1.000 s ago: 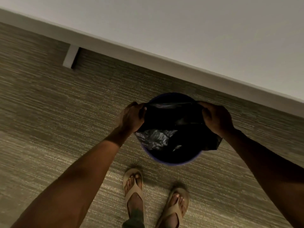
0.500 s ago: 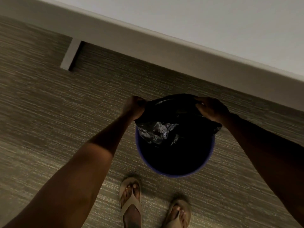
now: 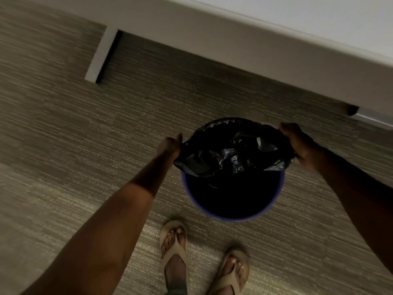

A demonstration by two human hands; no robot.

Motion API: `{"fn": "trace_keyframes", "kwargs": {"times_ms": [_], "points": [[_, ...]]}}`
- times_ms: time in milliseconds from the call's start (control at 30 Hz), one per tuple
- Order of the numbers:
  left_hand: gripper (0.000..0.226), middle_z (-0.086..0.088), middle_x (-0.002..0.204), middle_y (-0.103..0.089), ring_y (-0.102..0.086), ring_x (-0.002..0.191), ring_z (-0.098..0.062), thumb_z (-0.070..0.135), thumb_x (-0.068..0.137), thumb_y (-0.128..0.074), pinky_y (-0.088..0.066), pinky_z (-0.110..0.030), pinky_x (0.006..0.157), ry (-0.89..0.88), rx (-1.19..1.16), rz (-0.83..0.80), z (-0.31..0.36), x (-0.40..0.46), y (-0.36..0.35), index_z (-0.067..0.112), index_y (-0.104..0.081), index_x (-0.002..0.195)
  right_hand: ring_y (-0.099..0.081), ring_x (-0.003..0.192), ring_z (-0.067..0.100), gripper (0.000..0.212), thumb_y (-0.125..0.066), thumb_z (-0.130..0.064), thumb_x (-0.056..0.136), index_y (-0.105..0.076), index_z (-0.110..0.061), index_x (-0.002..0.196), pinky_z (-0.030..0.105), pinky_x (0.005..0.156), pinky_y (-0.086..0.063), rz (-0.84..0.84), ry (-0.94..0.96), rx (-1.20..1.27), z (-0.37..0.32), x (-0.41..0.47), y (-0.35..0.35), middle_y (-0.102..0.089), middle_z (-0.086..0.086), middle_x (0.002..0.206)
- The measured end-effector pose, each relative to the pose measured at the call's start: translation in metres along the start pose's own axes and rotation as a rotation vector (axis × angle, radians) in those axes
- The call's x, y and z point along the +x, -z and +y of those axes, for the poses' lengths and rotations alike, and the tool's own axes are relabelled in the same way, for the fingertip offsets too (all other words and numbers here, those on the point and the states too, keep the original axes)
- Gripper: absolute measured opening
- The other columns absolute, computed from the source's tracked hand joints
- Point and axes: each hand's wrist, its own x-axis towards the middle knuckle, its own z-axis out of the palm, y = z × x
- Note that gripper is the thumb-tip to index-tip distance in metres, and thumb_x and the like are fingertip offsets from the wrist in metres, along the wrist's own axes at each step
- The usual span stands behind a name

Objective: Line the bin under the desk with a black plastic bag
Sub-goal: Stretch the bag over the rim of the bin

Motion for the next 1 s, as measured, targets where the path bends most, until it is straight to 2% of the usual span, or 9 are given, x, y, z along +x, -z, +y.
{"fn": "trace_keyframes", "kwargs": {"times_ms": [67,133,200,267,367,467,633,733,1000], "points": [[0.051,-0.024,0.14,-0.056,-0.056,0.127,-0.04,0.046,0.104,-0.048,-0.05,-0.046,0.102,-0.148,-0.033,0.232,-0.001,-0.012,0.0,0.007,-0.06,0.135,-0.065,0.099,0.024,0.031,-0.058,-0.048,0.101,-0.063,-0.024,0.12,0.033,0.076,-0.052,0.138,0.137,-0.256,0.011,-0.008,0.001,-0.064,0.011,0.121],[0.042,-0.018,0.139,-0.055,-0.052,0.127,-0.034,0.037,0.105,-0.049,-0.044,-0.038,0.102,-0.448,-0.032,0.45,-0.004,-0.035,0.004,0.01,-0.06,0.137,-0.061,0.119,0.034,0.038,-0.063,-0.042,0.1,-0.066,-0.015,0.127,0.043,0.097,-0.051,0.387,0.466,-0.495,0.024,-0.024,0.003,-0.062,0.018,0.128],[0.037,-0.012,0.129,-0.063,-0.056,0.12,-0.03,0.034,0.104,-0.05,-0.041,-0.035,0.099,-0.848,0.108,0.5,0.002,-0.062,0.004,0.013,-0.066,0.129,-0.06,0.117,0.035,0.035,-0.067,-0.036,0.097,-0.069,-0.009,0.119,0.046,0.099,-0.048,0.473,0.867,-0.655,0.031,-0.049,-0.001,-0.067,0.017,0.12],[0.037,-0.007,0.123,-0.069,-0.059,0.116,-0.03,0.039,0.1,-0.055,-0.046,-0.04,0.095,-1.137,0.324,0.386,0.003,-0.086,0.0,0.016,-0.068,0.126,-0.062,0.11,0.034,0.035,-0.071,-0.039,0.088,-0.071,-0.012,0.111,0.046,0.09,-0.049,0.375,1.086,-0.842,0.037,-0.07,-0.009,-0.069,0.012,0.111],[0.058,-0.008,0.138,-0.065,-0.053,0.13,-0.038,0.046,0.09,-0.063,-0.041,-0.051,0.104,-1.052,0.708,0.123,-0.007,-0.112,-0.011,0.019,-0.06,0.141,-0.059,0.118,0.038,0.043,-0.076,-0.036,0.079,-0.073,-0.013,0.115,0.052,0.091,-0.048,0.205,0.947,-1.163,0.052,-0.091,-0.022,-0.065,0.013,0.116],[0.056,-0.008,0.134,-0.067,-0.051,0.128,-0.042,0.028,0.086,-0.068,-0.039,-0.052,0.1,-0.959,0.809,0.072,-0.023,-0.122,-0.013,0.02,-0.06,0.141,-0.057,0.119,0.041,0.03,-0.076,-0.016,0.075,-0.076,-0.011,0.104,0.051,0.093,-0.046,0.179,0.778,-1.285,0.065,-0.095,-0.019,-0.064,0.015,0.112],[0.024,-0.007,0.107,-0.076,-0.063,0.112,-0.043,0.011,0.076,-0.076,-0.046,-0.052,0.095,-1.04,0.816,0.082,-0.057,-0.125,-0.006,0.02,-0.078,0.098,-0.065,0.113,0.041,0.015,-0.077,0.001,0.076,-0.074,-0.005,0.09,0.049,0.086,-0.053,0.224,0.967,-0.999,0.086,-0.092,0.009,-0.071,0.013,0.1],[0.009,-0.007,0.096,-0.073,-0.065,0.102,-0.039,0.021,0.08,-0.079,-0.047,-0.048,0.088,-1.03,0.733,0.088,-0.084,-0.126,0.002,0.019,-0.075,0.088,-0.057,0.128,0.04,0.015,-0.075,-0.007,0.08,-0.075,-0.005,0.095,0.046,0.098,-0.051,0.22,1.038,-0.928,0.106,-0.097,0.028,-0.068,0.015,0.117],[0.041,0.0,0.098,-0.072,-0.064,0.099,-0.028,0.053,0.078,-0.078,-0.049,-0.046,0.093,-1.099,0.678,0.107,-0.134,-0.13,-0.004,0.019,-0.072,0.1,-0.068,0.099,0.032,0.025,-0.081,-0.008,0.079,-0.078,-0.011,0.103,0.04,0.085,-0.053,0.034,1.018,-1.03,0.163,-0.107,0.04,-0.068,0.011,0.106]]}}
